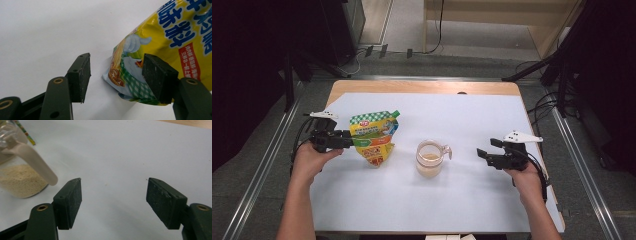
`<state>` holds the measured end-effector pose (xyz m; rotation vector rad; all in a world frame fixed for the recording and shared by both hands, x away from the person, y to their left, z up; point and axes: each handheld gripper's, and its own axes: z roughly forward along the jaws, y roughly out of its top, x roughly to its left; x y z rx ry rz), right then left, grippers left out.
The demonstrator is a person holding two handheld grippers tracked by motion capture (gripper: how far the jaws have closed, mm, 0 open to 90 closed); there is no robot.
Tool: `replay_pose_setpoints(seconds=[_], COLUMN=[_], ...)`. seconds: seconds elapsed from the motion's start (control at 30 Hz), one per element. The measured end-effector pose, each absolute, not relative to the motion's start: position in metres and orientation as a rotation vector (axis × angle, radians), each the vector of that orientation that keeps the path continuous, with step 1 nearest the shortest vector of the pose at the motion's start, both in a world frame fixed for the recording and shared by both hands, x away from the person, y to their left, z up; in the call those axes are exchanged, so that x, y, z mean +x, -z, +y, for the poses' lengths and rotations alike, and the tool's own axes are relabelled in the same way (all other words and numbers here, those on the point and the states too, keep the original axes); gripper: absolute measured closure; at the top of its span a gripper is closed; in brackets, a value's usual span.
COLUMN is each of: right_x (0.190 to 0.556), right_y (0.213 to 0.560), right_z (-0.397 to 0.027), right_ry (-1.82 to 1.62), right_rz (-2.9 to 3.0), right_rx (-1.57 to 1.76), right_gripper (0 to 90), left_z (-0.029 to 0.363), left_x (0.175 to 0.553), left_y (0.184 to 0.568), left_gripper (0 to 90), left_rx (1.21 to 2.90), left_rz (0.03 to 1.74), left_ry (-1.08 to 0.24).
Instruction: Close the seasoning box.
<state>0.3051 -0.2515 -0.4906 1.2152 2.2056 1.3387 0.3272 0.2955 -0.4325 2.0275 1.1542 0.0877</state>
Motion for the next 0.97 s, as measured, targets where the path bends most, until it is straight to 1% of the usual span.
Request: replay_pose_setpoints(seconds=[0.4, 0.97], right_x=[0.3134, 0.3143], right_y=[0.4966, 0.4991], right_z=[-0.2592, -0.2547], right_ry=[-1.324, -1.294], right_rz=[2.196, 2.219], right_rx=[1.282, 1.271], right_gripper=[28.8, 28.8], left_z=[0.2935, 0.2923], left_x=[0.328, 0.3288], left_y=[0.4331, 0.4342], left_gripper=[40.6, 39.7], left_rx=[2.024, 2.026], left_rz=[1.154, 1.147], left_ry=[-0.086, -0.089])
